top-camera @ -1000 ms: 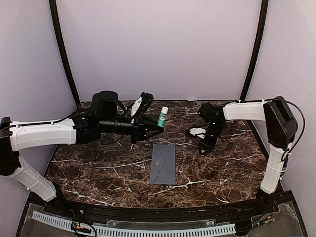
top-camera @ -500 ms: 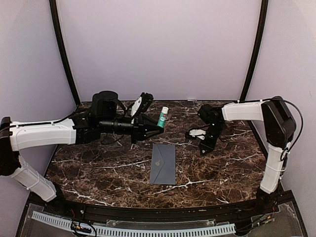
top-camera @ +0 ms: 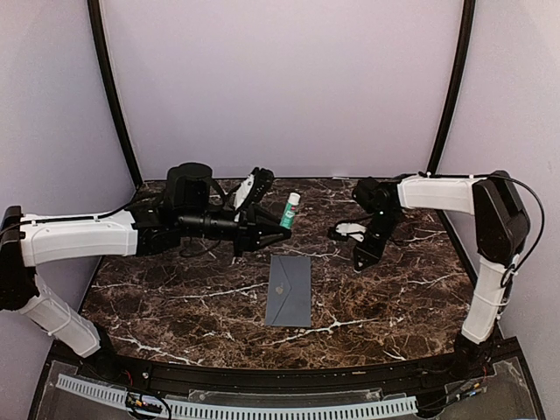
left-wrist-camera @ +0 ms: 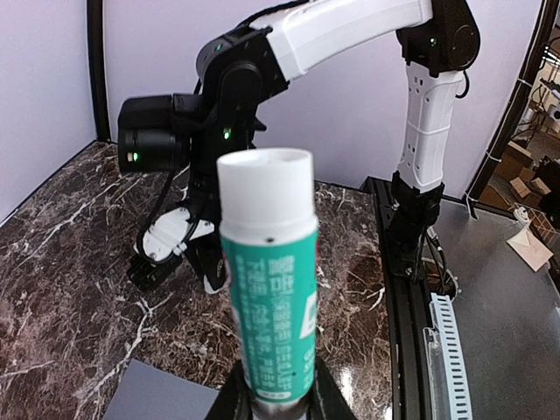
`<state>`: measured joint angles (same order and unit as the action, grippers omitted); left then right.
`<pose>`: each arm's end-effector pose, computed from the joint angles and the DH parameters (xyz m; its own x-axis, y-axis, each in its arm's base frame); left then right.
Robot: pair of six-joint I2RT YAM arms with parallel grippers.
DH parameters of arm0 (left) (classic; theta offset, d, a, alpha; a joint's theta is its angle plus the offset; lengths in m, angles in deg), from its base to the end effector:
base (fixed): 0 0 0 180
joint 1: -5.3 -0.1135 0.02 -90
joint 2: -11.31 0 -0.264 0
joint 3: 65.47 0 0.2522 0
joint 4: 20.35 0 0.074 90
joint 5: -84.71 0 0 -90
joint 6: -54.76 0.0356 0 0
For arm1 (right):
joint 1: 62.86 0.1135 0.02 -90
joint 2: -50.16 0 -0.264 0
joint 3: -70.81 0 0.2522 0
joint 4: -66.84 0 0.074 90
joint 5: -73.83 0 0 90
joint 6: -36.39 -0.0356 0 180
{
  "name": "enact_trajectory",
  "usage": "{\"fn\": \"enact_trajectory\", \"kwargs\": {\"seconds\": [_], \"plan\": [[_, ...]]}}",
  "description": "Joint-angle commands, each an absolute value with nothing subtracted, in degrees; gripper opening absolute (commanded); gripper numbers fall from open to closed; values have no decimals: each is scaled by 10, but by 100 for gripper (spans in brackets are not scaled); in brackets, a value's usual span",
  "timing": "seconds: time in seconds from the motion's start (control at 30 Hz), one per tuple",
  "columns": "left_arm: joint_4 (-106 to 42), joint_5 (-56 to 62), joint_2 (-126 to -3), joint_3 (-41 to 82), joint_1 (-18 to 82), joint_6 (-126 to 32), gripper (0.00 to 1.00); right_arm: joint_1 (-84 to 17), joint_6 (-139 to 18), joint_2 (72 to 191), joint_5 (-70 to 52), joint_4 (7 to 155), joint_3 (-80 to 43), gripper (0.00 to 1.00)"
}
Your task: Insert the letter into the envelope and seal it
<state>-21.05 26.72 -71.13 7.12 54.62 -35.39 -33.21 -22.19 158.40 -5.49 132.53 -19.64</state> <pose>0.2048 -0.2672 0.3130 -0.1219 0.1384 -0.9828 0.9824 0.1579 -0.0996 0.3054 0.1814 0.1789 -0.4739 -0.8592 -0.1929 -0.8806 0.4637 0.0979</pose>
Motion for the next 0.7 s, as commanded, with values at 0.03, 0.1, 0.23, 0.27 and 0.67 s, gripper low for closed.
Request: {"fn": "enact_trajectory", "kwargs": {"seconds": [0.03,0.1,0.23,0.27,0.67], "plan": [[-256,274,-742,91,544,-312,13,-328,-205,1497,45,1390,-262,14],[-276,275,-757,100,544,-300,12,-327,-196,1476,101,1410,-288,14],[-315,269,-786,119,549,-271,11,-327,-185,1439,189,1433,-324,15],[-327,266,-794,124,552,-266,11,-327,-182,1434,210,1436,-332,15],[-392,233,-832,159,575,-231,10,-316,-176,1477,351,1495,-416,16]]}}
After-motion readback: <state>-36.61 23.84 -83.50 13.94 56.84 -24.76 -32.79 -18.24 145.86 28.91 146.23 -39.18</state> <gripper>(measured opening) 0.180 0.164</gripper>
